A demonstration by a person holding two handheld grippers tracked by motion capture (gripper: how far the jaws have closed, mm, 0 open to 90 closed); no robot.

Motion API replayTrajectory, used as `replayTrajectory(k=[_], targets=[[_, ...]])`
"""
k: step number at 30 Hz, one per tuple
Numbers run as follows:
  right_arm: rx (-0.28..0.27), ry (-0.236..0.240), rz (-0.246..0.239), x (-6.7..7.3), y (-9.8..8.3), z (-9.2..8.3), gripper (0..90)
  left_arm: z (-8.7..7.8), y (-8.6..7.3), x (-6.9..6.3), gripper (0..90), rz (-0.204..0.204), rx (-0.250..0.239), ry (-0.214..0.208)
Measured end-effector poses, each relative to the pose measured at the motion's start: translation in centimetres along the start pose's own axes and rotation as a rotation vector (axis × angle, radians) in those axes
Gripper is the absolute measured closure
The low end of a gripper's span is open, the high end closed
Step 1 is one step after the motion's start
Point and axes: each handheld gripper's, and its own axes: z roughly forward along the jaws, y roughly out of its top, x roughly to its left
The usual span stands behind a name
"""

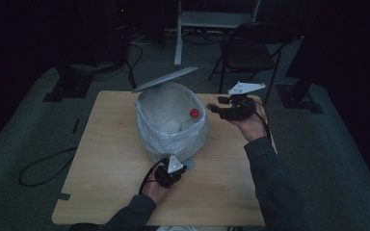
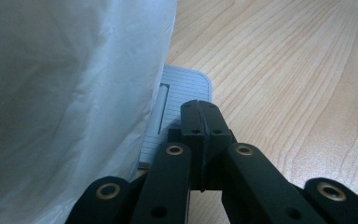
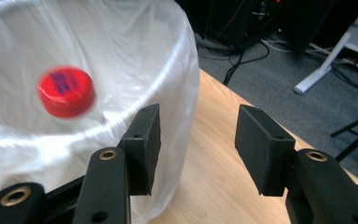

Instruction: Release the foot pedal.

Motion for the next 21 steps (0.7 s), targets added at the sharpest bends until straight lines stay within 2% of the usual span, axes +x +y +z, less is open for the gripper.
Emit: replayTrajectory(k=[2, 9, 16, 21], targets=[[0.005, -0.003, 0.004, -0.2, -0.3, 0.1, 49.6, 0.0, 0.0, 0.0, 90.0, 0.0, -0.001, -0.001], [0.025, -0.016, 0.064, -1.3, -2.6, 1.1, 49.5, 0.0, 0.1, 0.0, 89.7, 0.003, 0.009, -0.002], [0.037, -0.03, 0.126, -2.3, -4.4, 1.8, 47.3, -0.1, 0.1, -0.3, 89.0, -0.023, 0.005, -0.005], [0.047, -0.036, 0.16, -2.8, -5.6, 2.2, 47.2, -0.1, 0.1, -0.3, 88.8, -0.016, 0.002, 0.002]])
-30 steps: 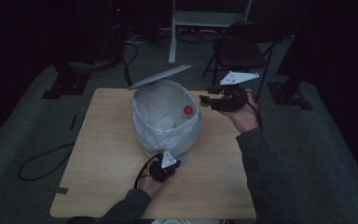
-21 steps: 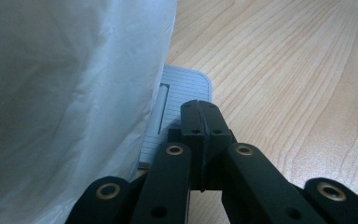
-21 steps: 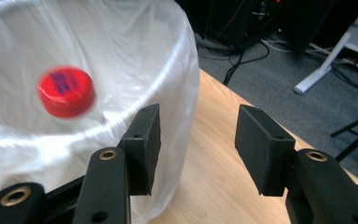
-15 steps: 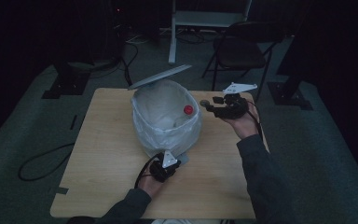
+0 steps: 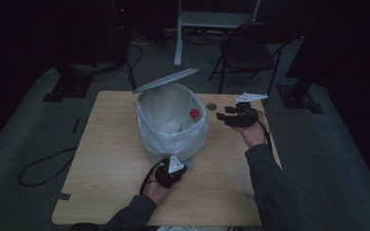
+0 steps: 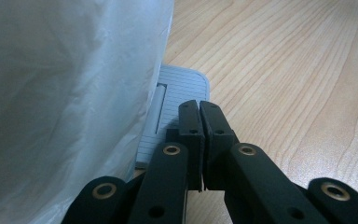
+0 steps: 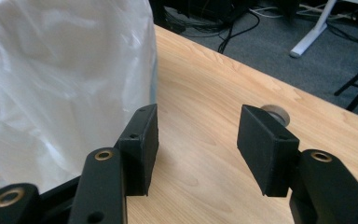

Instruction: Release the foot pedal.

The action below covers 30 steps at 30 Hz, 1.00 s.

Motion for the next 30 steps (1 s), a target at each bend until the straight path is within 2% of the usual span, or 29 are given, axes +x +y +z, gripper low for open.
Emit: replayTrajectory(k=[4, 7, 8, 13, 22, 25, 27, 29, 30], targets=[[0.004, -0.002, 0.017, -0.4, -0.5, 0.2, 46.3, -0.2, 0.1, -0.1, 88.9, -0.003, -0.004, 0.004], [0.005, -0.002, 0.022, -0.5, -0.8, 0.2, 46.3, -0.2, 0.1, 0.1, 88.8, 0.014, -0.007, 0.006], [0.005, -0.002, 0.022, -0.5, -0.8, 0.3, 46.3, -0.2, 0.1, -0.1, 88.8, -0.007, -0.009, 0.003], [0.006, -0.003, 0.023, -0.5, -0.9, 0.3, 46.3, -0.3, 0.1, -0.1, 88.2, 0.019, -0.011, 0.014], [0.007, -0.002, 0.022, -0.5, -1.1, 0.3, 46.3, -0.5, 0.2, -0.2, 88.0, 0.015, -0.028, 0.023], [0.008, -0.001, 0.024, -0.5, -1.2, 0.4, 46.3, -0.7, 0.3, -0.2, 88.2, 0.021, -0.037, 0.028], [0.009, 0.0, 0.023, -0.5, -1.2, 0.4, 46.3, -0.8, 0.5, 0.0, 88.2, 0.049, -0.027, 0.03], [0.01, 0.0, 0.023, -0.5, -1.2, 0.4, 46.3, -0.9, 0.5, -0.2, 88.0, 0.041, -0.035, 0.035], [0.009, 0.0, 0.023, -0.5, -1.2, 0.4, 46.3, -1.0, 0.6, -0.1, 86.6, 0.05, -0.032, 0.039]])
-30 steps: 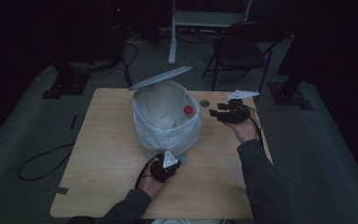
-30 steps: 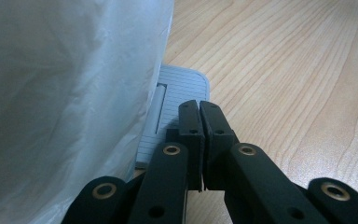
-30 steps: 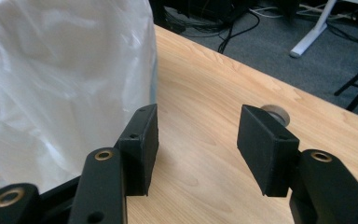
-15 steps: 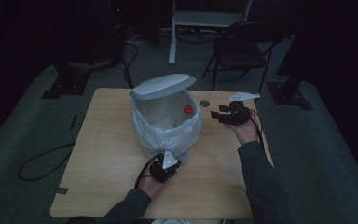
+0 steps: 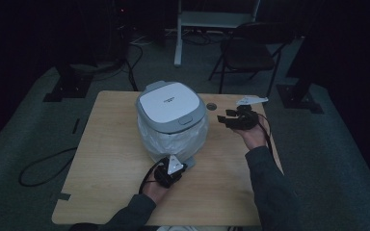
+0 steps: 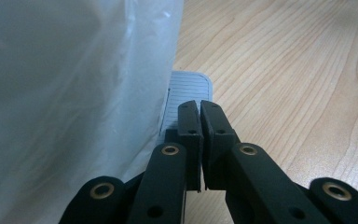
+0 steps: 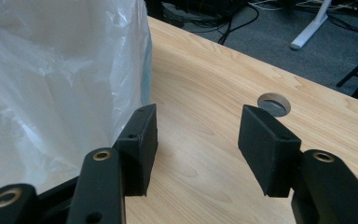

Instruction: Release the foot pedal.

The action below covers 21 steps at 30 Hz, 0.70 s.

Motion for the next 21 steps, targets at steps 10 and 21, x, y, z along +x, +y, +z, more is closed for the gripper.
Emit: replayTrajectory(k=[10, 21], targets=[[0.012, -0.013, 0.007, -0.5, -0.7, 0.6, 45.7, -1.0, -0.5, -0.4, 70.4, 0.033, 0.014, -0.046], [0.068, -0.093, 0.002, -1.7, -2.9, 2.7, 43.6, -2.3, -0.9, 0.1, 64.5, 0.006, -0.035, -0.059]])
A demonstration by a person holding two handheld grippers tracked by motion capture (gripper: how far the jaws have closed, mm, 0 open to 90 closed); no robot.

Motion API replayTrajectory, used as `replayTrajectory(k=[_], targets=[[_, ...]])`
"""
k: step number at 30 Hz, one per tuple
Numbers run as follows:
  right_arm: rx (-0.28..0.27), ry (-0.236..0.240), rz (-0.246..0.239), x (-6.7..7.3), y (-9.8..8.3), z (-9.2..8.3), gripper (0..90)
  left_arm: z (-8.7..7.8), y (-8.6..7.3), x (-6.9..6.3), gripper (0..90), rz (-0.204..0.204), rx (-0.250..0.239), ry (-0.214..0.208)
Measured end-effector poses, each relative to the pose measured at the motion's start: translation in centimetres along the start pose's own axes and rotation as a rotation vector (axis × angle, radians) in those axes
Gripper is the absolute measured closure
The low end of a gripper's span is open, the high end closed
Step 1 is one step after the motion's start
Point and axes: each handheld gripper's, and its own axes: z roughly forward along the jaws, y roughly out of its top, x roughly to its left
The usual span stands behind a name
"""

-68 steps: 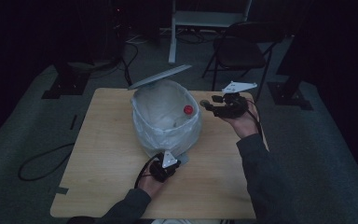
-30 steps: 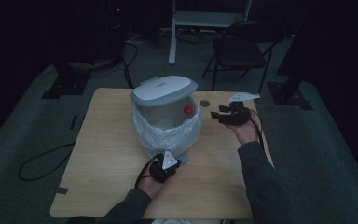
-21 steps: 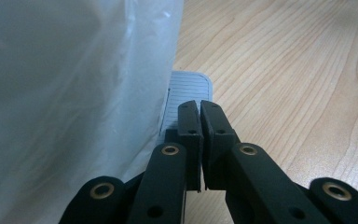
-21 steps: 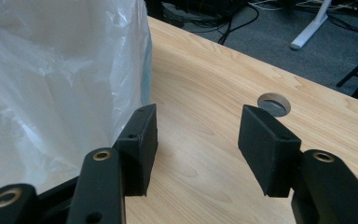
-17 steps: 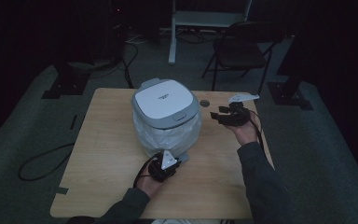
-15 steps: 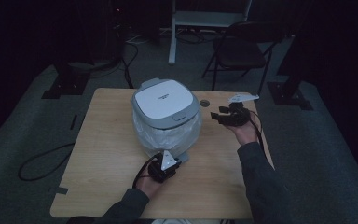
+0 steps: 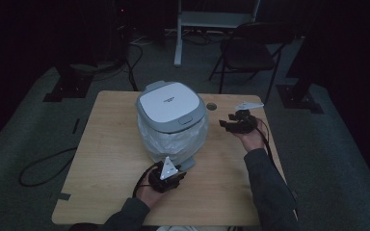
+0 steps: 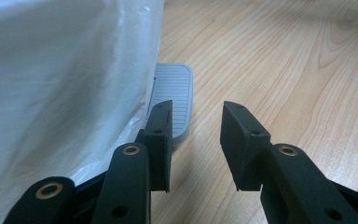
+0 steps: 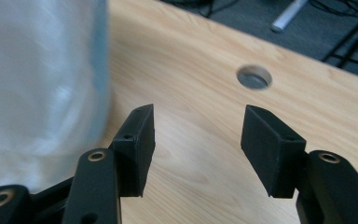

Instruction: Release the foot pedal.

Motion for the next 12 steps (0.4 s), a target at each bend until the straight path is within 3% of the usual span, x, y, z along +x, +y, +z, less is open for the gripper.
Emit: replayTrajectory(k=[5, 8, 12], targets=[[0.065, -0.064, -0.008, -0.7, -2.1, 2.2, 44.4, 0.0, -0.2, 0.0, 63.2, 0.011, 0.006, 0.0], [0.092, -0.083, 0.014, -1.2, -3.5, 3.5, 44.9, 0.1, -0.3, -0.1, 63.0, 0.018, 0.01, -0.004], [0.082, -0.056, 0.076, -2.0, -5.1, 4.6, 47.3, 0.2, -0.2, -0.3, 62.2, 0.025, 0.003, -0.015]])
